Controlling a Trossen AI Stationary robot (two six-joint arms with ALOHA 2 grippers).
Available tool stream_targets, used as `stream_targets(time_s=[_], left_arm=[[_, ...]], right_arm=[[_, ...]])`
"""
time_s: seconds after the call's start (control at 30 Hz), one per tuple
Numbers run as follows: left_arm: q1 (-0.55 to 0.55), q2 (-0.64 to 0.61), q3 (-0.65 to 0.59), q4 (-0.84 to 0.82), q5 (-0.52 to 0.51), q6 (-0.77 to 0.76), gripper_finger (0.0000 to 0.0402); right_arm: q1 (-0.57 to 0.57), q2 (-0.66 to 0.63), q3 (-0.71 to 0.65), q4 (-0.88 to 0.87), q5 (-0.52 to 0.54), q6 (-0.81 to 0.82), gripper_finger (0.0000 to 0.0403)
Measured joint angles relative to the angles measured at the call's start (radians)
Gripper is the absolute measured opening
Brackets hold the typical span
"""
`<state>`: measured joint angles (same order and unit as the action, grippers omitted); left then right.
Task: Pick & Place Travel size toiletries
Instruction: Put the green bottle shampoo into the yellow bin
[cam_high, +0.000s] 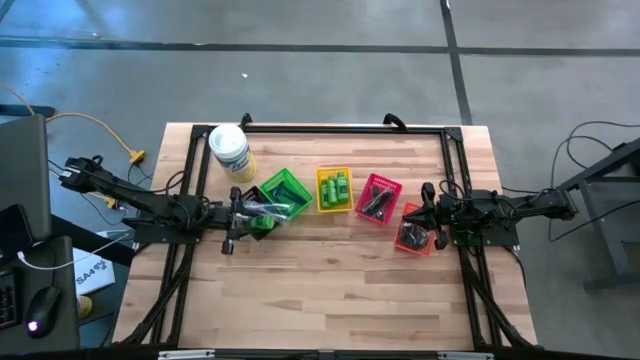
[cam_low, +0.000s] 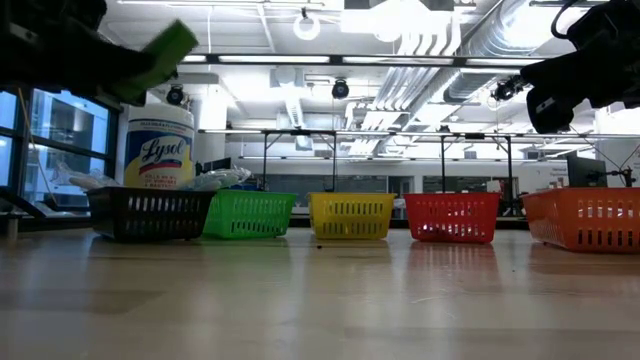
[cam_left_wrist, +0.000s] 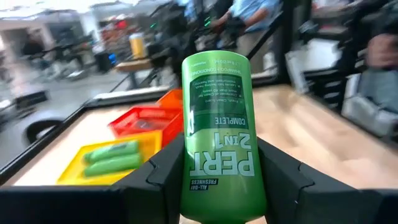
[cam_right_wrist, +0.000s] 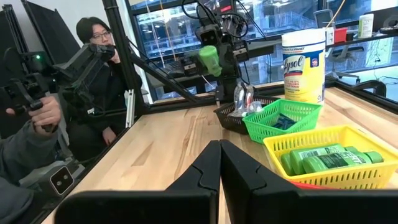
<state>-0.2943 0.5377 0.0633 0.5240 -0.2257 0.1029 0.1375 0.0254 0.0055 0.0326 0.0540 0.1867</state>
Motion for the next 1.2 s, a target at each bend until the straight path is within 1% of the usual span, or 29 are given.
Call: stream_targets(time_s=[0.13, 0.27, 0.67, 0.73, 1.03, 1.2], left_arm=[[0.001, 0.001, 0.000, -0.026, -0.068, -0.003, 0.0147], [0.000, 0.000, 0.036, -0.031, -0.090, -0.008, 0.0147], [0.000, 0.002, 0.226, -0.304, -0.108, -0.002, 0.0146], [0.000, 0.002, 0.245, -0.319, -0.109, -0.002, 0.0146], [0.000, 0.002, 0.246, -0.334, -0.110, 0.002, 0.0146], [0.000, 0.002, 0.246, -0.338, -0.110, -0.023, 0.0145]], right_arm=[[0.000, 0.000, 0.000, 0.001, 0.018, 0.014, 0.0003], [0.000, 0.000, 0.000, 0.002, 0.030, 0.019, 0.0003], [0.000, 0.000, 0.000, 0.001, 0.033, 0.025, 0.0002], [0.000, 0.000, 0.000, 0.001, 0.033, 0.026, 0.0002], [0.000, 0.000, 0.000, 0.002, 0.033, 0.027, 0.0002], [0.000, 0.000, 0.000, 0.004, 0.034, 0.043, 0.0002]])
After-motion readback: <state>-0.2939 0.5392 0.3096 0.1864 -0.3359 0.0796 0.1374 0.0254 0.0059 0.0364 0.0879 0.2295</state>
